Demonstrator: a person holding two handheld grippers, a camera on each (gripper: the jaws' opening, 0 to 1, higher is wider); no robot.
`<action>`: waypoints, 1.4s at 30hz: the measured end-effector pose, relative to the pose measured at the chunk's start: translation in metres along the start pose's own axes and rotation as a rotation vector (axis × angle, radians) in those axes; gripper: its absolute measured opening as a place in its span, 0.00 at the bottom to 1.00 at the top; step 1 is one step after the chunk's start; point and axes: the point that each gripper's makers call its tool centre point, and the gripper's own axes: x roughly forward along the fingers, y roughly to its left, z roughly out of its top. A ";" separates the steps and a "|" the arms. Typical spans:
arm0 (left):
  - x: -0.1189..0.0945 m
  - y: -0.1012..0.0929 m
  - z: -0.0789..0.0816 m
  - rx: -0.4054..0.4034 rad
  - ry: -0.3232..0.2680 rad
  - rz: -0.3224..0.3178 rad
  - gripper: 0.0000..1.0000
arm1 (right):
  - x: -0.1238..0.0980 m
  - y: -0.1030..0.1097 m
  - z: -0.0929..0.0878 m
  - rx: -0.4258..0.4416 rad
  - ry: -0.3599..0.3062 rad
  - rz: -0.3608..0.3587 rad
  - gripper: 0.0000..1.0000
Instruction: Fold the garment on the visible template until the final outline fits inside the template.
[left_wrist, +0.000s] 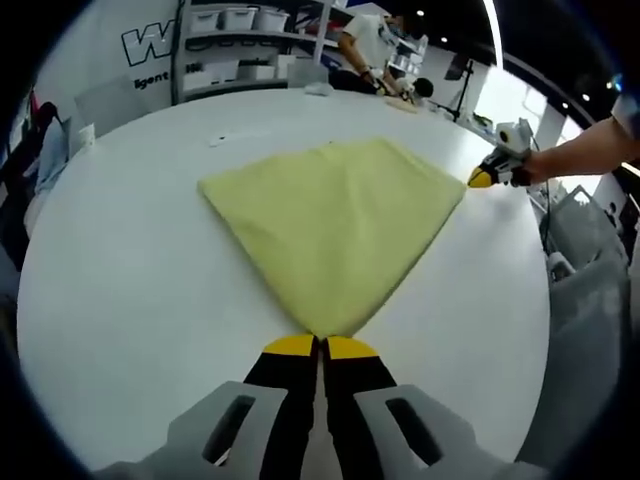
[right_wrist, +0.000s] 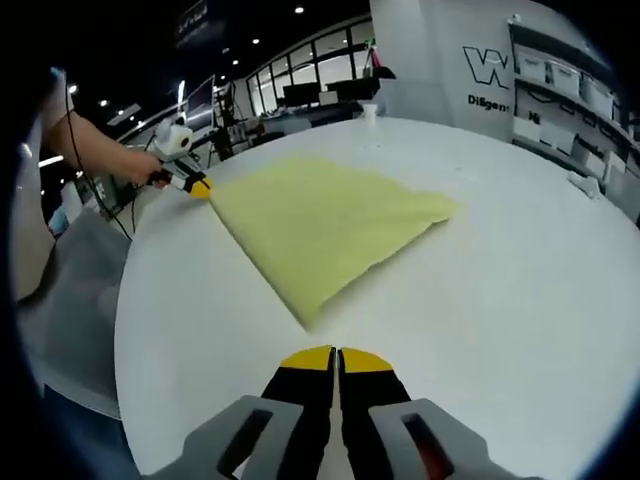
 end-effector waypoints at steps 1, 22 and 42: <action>0.001 -0.002 0.000 -0.014 -0.004 -0.004 0.02 | 0.002 0.004 0.003 0.013 -0.009 0.014 0.02; 0.002 -0.008 -0.003 -0.028 -0.001 0.001 0.03 | 0.030 0.020 0.018 -0.002 -0.011 0.064 0.00; -0.005 -0.007 -0.013 -0.066 0.010 0.004 0.01 | 0.016 0.026 -0.003 -0.001 0.010 0.032 0.00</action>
